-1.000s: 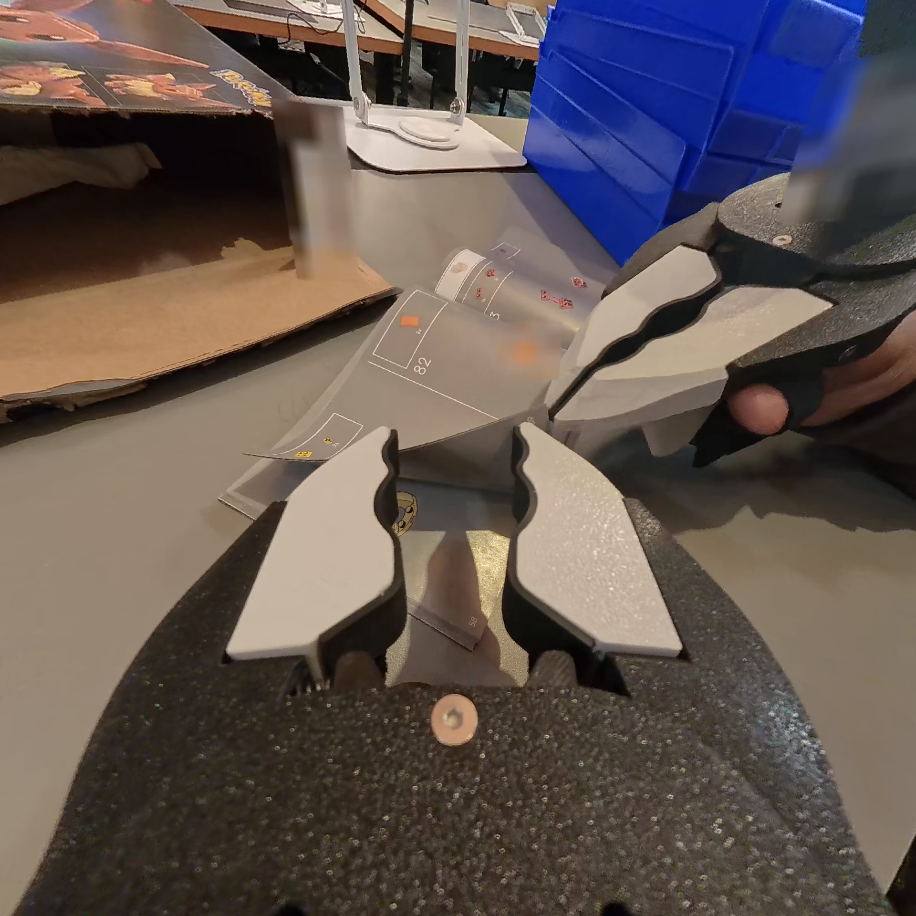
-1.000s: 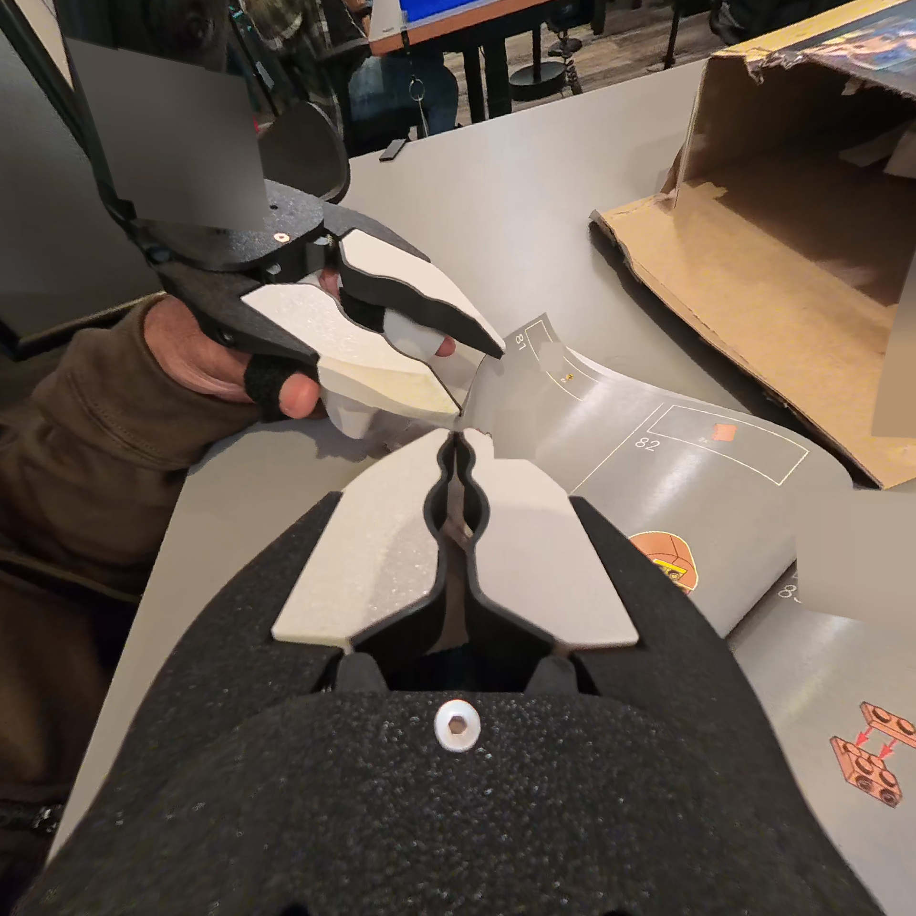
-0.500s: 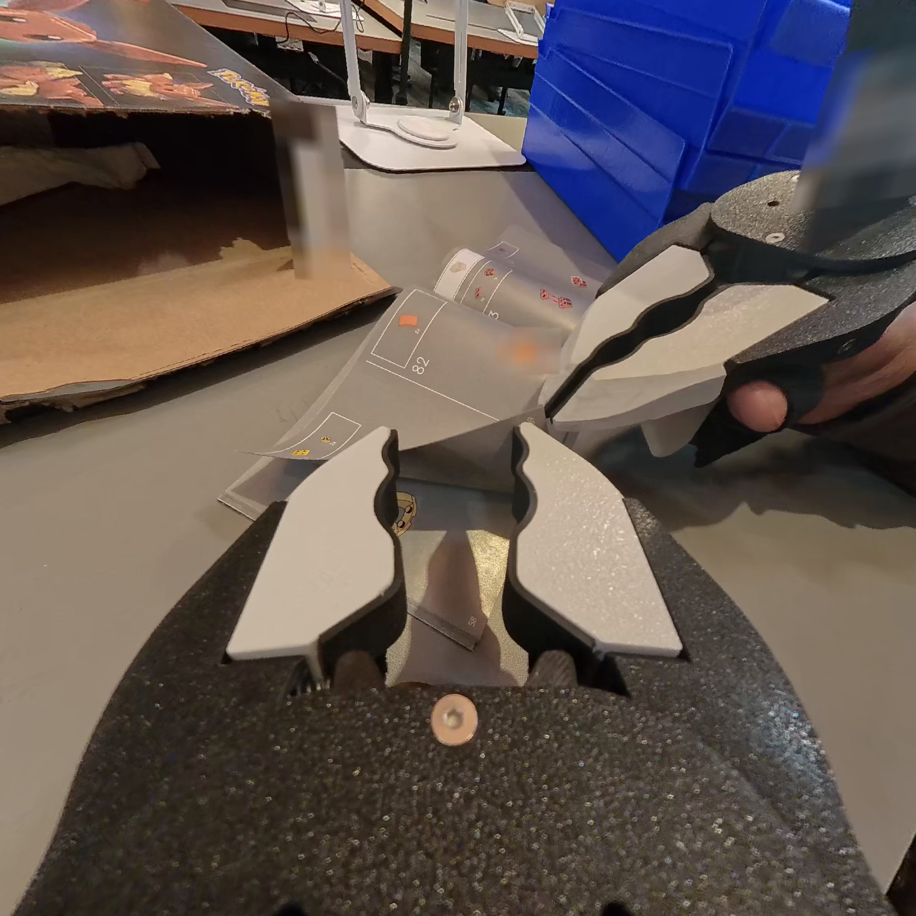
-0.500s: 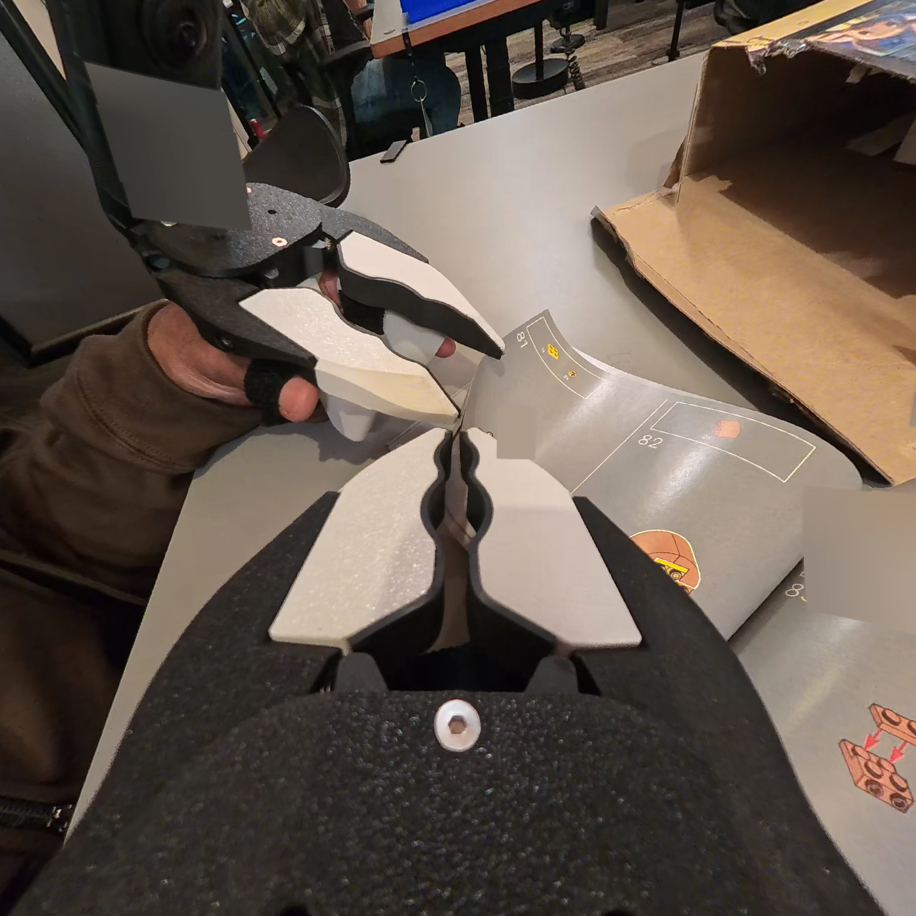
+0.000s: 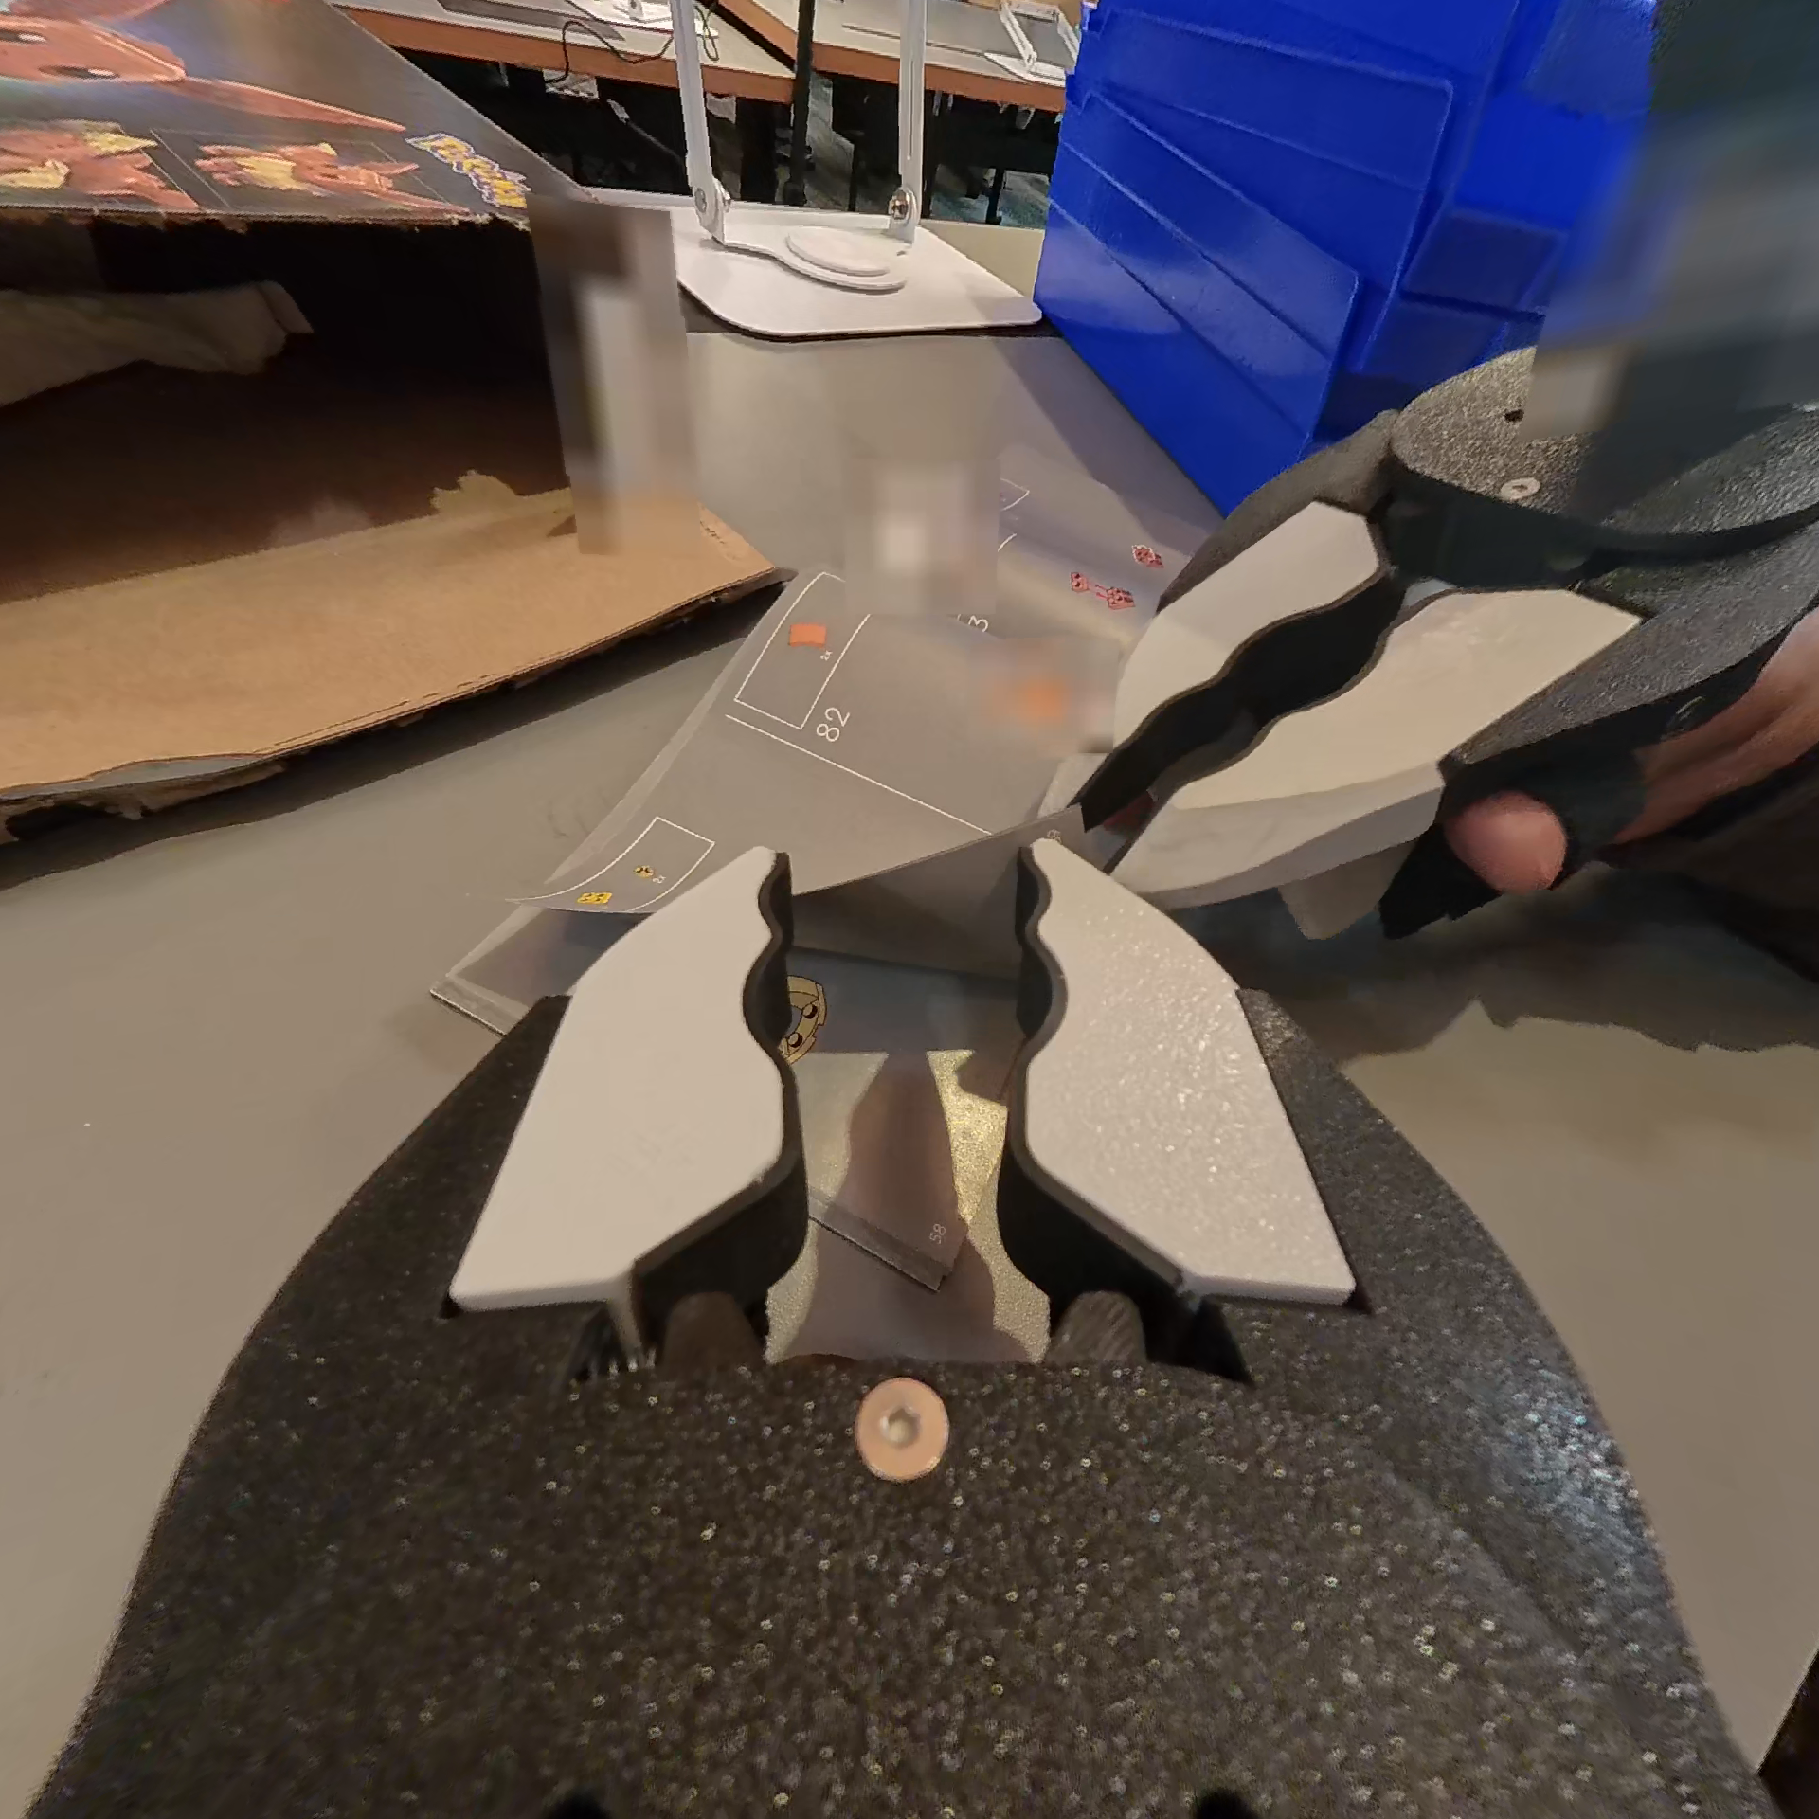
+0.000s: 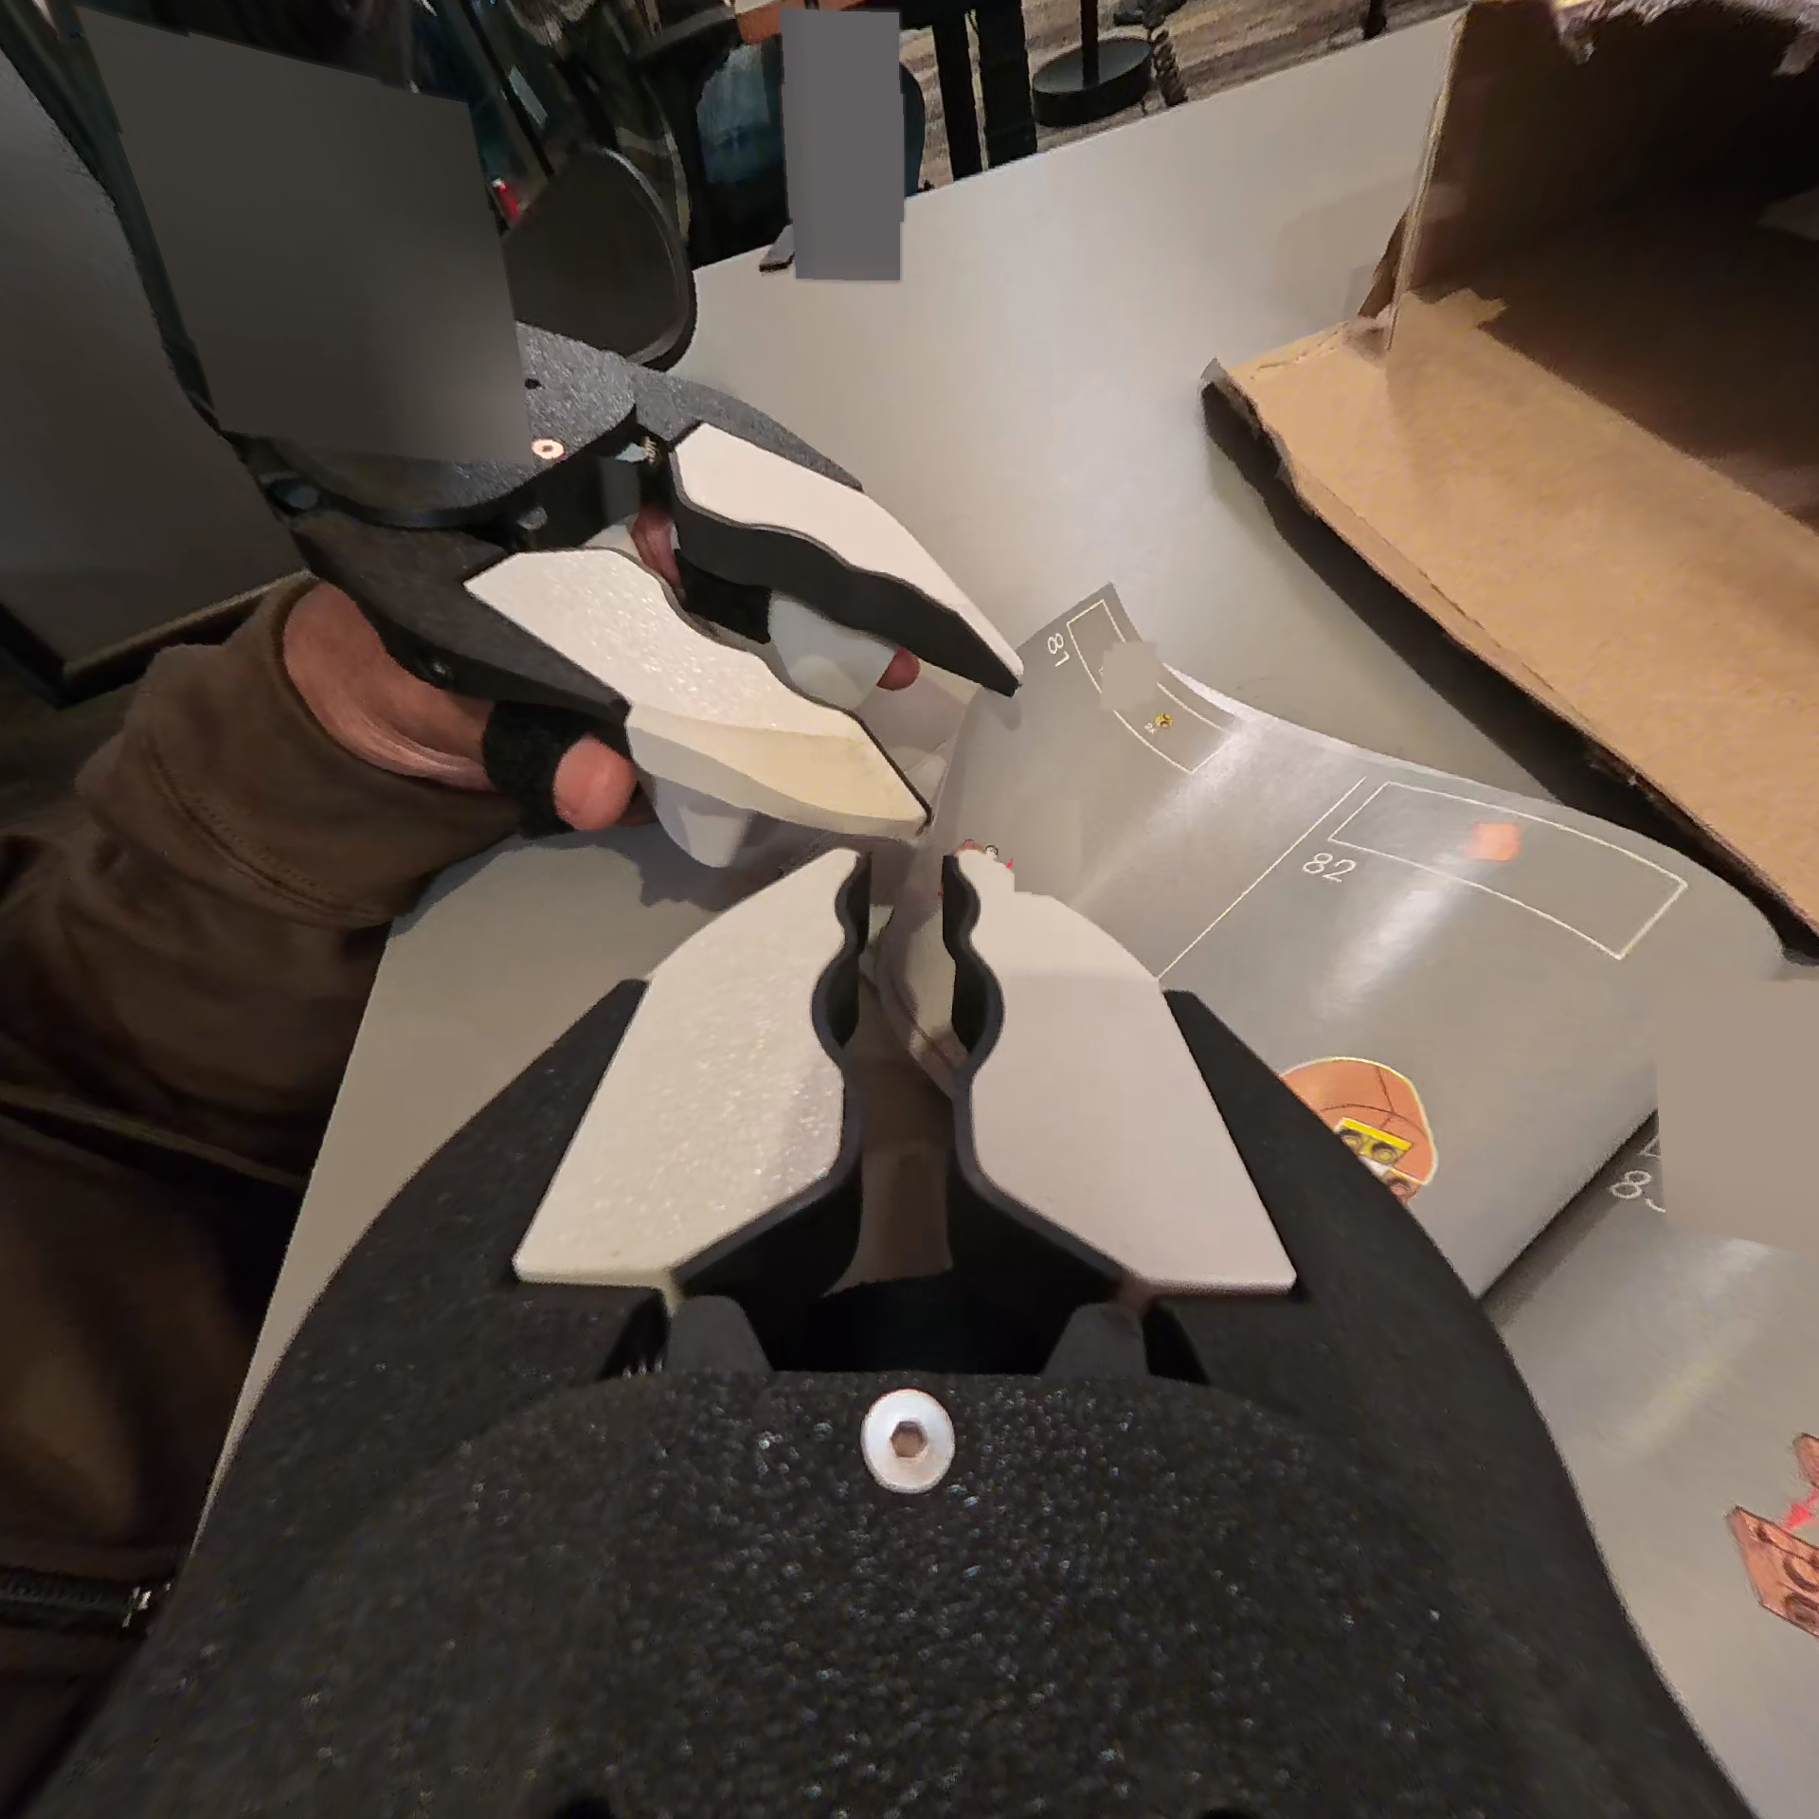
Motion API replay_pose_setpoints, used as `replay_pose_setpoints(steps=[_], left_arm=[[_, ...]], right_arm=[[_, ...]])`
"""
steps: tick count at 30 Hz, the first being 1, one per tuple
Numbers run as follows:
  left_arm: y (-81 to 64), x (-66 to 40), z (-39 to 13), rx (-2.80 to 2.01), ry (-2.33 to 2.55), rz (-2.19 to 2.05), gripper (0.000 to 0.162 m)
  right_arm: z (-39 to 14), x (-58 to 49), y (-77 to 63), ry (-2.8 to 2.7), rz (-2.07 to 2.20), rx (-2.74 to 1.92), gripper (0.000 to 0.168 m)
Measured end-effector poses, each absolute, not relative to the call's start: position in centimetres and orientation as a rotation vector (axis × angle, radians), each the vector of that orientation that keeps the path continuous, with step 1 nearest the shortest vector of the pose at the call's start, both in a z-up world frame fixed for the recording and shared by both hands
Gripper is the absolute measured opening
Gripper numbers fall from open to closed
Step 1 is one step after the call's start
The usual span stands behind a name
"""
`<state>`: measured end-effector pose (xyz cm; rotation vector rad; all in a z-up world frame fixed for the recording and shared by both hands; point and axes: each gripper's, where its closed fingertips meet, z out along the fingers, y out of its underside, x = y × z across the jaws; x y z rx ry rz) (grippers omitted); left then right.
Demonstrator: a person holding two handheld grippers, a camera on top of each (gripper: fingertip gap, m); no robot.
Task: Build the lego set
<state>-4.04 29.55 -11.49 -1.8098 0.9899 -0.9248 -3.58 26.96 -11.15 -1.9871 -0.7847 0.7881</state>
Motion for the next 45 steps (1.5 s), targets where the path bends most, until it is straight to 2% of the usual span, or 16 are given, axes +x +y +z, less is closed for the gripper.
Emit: replay_pose_setpoints(steps=[9, 20, 30, 45], left_arm=[[29.5, -4.1, -11.5, -1.807, 0.988, -0.928, 0.043], [29.4, -4.0, -11.5, -1.806, 0.999, -0.921, 0.044], [29.3, -4.0, -11.6, -1.803, 1.014, -0.913, 0.043], [29.0, -4.6, -11.3, -1.778, 1.037, -0.939, 0.044]], right_arm=[[-10.5, -4.1, 26.8, -0.766, 0.857, -1.965, 0.017], [-10.2, -3.8, 27.4, -0.715, 0.838, -1.949, 0.003], [-9.7, -3.5, 27.6, -0.667, 0.851, -1.941, 0.000], [-5.7, 1.1, 28.5, -0.438, 0.830, -1.853, 0.000]])
